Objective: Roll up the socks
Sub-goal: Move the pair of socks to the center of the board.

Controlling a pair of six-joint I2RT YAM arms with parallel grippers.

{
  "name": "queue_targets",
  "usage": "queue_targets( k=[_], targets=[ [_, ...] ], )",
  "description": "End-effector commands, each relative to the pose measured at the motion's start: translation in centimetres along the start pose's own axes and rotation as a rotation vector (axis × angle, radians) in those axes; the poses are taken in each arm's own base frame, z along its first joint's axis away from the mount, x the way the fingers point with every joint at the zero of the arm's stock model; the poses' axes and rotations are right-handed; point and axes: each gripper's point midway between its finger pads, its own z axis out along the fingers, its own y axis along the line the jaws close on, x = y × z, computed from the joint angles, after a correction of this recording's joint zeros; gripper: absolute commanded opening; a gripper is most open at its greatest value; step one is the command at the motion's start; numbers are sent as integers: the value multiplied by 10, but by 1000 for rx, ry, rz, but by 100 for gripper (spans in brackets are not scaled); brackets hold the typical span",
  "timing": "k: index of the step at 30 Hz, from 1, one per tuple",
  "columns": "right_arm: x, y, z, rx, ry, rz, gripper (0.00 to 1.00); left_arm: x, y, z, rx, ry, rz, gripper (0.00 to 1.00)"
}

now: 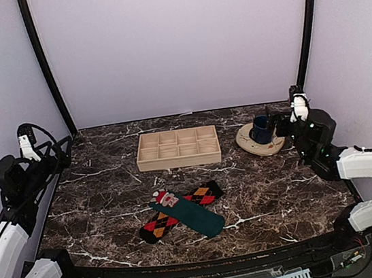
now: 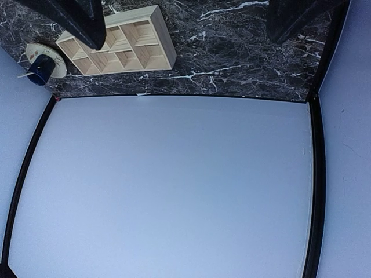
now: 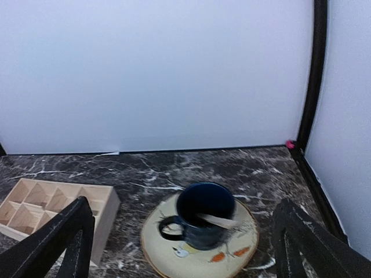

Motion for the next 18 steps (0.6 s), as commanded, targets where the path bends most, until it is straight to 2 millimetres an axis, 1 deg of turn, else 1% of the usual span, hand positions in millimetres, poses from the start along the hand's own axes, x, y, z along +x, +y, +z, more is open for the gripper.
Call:
queue_targets(
  k=[1,2,4,7,8,10,11,12,13,14,16,17,18],
  targets=[
    [-60,54,12,-32,-141,-153,100,13,2,-5,-7,23,50,99],
    [-67,72,16,-113,-156,-146,100,14,2,-3,-1,24,62,99],
    [-73,99,19,-241,-181,-120,100,18,1,1,19,33,79,99],
    [-95,137,15,-450,-285,-67,100,25,-3,11,61,57,63,99],
    [-96,151,19,-507,-276,-61,97,26,-4,15,74,60,38,99],
    [-96,179,34,-598,-217,-37,83,25,-9,23,112,55,-16,99],
    [-94,188,40,-614,-179,-23,77,23,-11,27,125,56,-43,99],
    [-91,196,44,-608,-148,-13,76,22,-12,32,138,64,-71,99],
    [-87,200,46,-580,-124,-16,77,17,-15,37,152,66,-88,99],
    [-81,206,45,-558,-105,-35,78,17,-17,42,163,81,-104,99],
    [-66,211,40,-508,-55,-70,78,25,-24,52,175,126,-105,99],
    [-56,214,37,-491,-16,-81,79,32,-28,57,162,157,-85,99],
    [-44,216,35,-473,37,-88,80,41,-35,62,160,197,-41,99]
  ],
)
